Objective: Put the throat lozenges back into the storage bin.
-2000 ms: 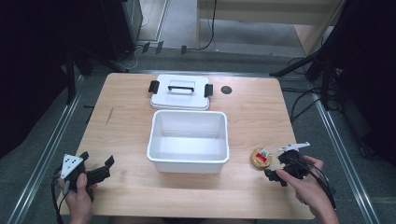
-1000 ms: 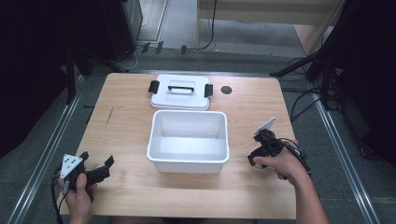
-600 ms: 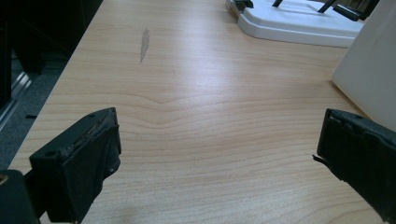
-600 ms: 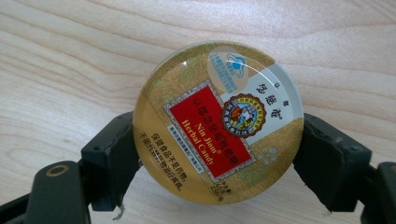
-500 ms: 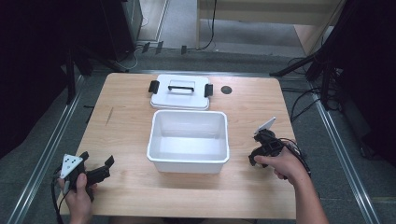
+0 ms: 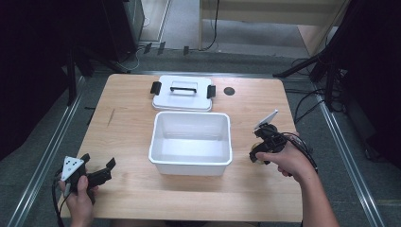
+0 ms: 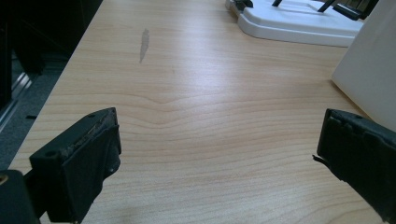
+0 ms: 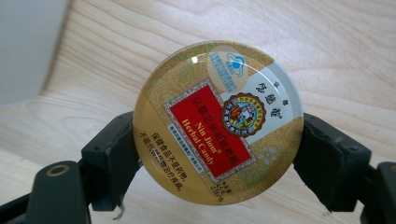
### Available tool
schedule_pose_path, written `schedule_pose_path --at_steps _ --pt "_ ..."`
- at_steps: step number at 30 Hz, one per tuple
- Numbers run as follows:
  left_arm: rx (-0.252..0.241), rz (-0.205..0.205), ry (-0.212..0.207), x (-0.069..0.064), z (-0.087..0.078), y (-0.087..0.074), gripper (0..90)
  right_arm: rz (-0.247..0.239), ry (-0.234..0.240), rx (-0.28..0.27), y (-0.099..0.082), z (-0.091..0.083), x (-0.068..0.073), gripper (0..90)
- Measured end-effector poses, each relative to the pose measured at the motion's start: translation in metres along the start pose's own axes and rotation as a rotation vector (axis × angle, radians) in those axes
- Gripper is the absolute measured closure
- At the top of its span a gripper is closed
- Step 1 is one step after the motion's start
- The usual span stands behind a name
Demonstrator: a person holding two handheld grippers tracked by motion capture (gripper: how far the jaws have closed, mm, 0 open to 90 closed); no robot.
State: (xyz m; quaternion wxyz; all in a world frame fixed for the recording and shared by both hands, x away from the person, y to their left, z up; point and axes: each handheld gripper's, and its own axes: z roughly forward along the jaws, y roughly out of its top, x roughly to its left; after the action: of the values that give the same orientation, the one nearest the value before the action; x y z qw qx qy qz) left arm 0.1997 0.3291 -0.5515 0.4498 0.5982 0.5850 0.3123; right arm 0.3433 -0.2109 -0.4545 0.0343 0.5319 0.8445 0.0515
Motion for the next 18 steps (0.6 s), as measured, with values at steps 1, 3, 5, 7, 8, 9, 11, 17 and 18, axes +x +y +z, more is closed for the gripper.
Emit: schedule_pose_path --at_steps 1,3,5,7,8,9,11,17,18 --pt "0.001 0.0 0.0 0.0 0.0 0.0 0.0 -0.006 0.001 -0.001 0.001 -0.003 0.002 20.5" --pt "0.001 0.001 0.0 0.0 0.0 0.0 0.0 -0.02 0.004 -0.006 0.003 -0.008 0.004 20.5" --pt "0.0 0.001 0.0 0.0 0.0 0.0 0.0 -0.031 0.012 -0.009 0.006 -0.014 0.007 20.6" --pt "0.0 0.001 0.0 0.0 0.0 0.0 0.0 -0.038 0.014 -0.014 0.008 -0.022 0.01 20.5" --pt "0.0 0.001 0.0 0.0 0.0 0.0 0.0 -0.042 0.011 -0.016 0.009 -0.024 0.01 20.6" --pt "0.0 0.001 0.0 0.0 0.0 0.0 0.0 -0.041 0.013 -0.022 0.011 -0.028 0.011 20.6" --pt "-0.001 0.0 -0.001 0.0 0.0 0.0 0.0 -0.044 0.015 -0.029 0.012 -0.034 0.012 20.6" --pt "0.0 0.001 -0.002 0.0 0.0 0.0 0.0 -0.068 0.014 -0.045 0.018 -0.05 0.019 20.6" --pt "0.001 0.003 -0.002 0.0 0.0 0.0 0.0 -0.071 0.015 -0.048 0.019 -0.052 0.02 20.6"
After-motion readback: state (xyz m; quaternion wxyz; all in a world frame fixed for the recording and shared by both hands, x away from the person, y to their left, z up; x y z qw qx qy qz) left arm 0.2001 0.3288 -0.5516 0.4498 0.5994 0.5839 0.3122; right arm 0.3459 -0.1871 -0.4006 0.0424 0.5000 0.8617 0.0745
